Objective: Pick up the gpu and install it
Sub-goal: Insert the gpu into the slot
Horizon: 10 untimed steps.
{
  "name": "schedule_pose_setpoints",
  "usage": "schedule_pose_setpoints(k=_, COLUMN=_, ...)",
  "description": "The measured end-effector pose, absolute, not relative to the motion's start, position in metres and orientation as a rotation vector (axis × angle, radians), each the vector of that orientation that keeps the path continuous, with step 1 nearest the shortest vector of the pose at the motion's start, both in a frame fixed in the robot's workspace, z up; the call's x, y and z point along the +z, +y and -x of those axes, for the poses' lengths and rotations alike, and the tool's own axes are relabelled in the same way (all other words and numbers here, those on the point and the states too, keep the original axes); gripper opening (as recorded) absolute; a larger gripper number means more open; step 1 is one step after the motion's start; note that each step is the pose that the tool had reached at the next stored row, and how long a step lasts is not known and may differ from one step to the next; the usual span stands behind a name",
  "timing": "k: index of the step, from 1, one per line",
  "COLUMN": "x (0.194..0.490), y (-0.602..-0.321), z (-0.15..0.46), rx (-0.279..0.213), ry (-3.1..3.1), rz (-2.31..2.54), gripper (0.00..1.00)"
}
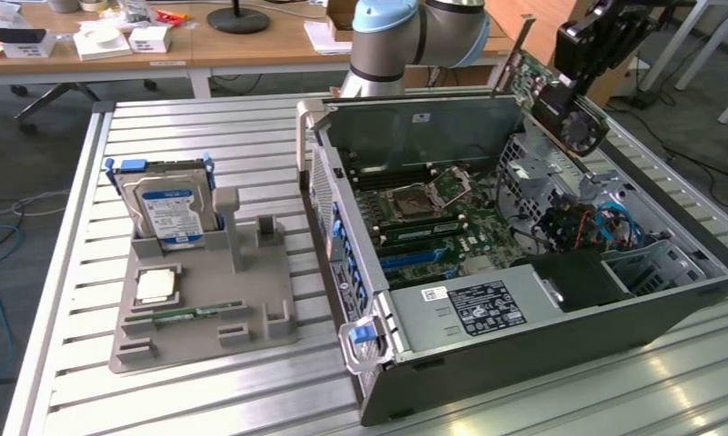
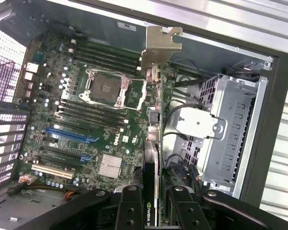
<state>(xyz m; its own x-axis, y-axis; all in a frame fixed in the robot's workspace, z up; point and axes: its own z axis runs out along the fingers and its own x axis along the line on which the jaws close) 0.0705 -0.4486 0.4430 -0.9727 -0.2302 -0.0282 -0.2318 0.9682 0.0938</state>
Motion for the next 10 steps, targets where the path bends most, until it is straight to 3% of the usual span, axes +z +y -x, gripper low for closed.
schedule_pose_setpoints(k=10, x=0.443, y=-0.4486, z=-0.0704, rx=0.151, ry=3.086, rz=0.494, gripper=0.25)
